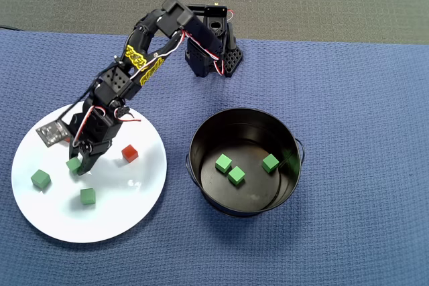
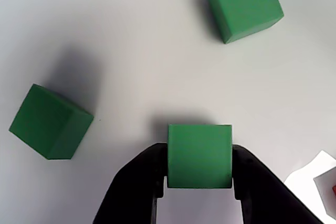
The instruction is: Pick up the green cubes from the white plate and place them in the black recipient
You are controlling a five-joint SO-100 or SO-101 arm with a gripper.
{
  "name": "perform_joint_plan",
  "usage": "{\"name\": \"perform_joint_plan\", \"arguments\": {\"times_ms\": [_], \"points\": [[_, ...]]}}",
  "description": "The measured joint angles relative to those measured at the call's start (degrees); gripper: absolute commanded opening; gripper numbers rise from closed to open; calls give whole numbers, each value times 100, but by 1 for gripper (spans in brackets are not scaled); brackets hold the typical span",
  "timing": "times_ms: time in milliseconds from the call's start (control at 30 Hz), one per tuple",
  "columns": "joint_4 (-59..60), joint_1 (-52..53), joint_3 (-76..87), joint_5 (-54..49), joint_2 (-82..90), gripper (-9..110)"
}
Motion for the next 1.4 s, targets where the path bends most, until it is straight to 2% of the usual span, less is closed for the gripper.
{"name": "perform_joint_plan", "arguments": {"times_ms": [200,367,633,800,1033,1167,1300,1400], "points": [[62,-114,703,545,1239,0],[633,-281,1107,1283,2540,0],[1837,-914,1230,3489,4685,0],[2575,-1828,1230,5150,5625,0],[3331,-3718,1529,7233,6311,0],[3340,-4764,2021,7963,6354,0],[3296,-5344,2232,8367,6073,0],[3129,-5484,2241,8429,5678,17]]}}
